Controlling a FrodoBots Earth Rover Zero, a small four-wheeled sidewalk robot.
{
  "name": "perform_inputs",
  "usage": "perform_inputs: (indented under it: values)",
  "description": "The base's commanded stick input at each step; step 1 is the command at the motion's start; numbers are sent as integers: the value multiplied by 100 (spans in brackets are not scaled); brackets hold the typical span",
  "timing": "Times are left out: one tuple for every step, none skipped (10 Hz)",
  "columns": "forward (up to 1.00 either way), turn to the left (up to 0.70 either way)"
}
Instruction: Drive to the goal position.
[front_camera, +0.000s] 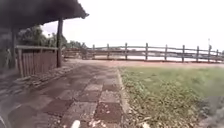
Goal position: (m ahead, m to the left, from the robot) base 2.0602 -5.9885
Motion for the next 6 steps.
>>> perform_inputs:
  values:
    - [70, 0]
    - [70, 0]
    - [70, 0]
    - [70, 0]
    - [70, 0]
    - [70, 0]
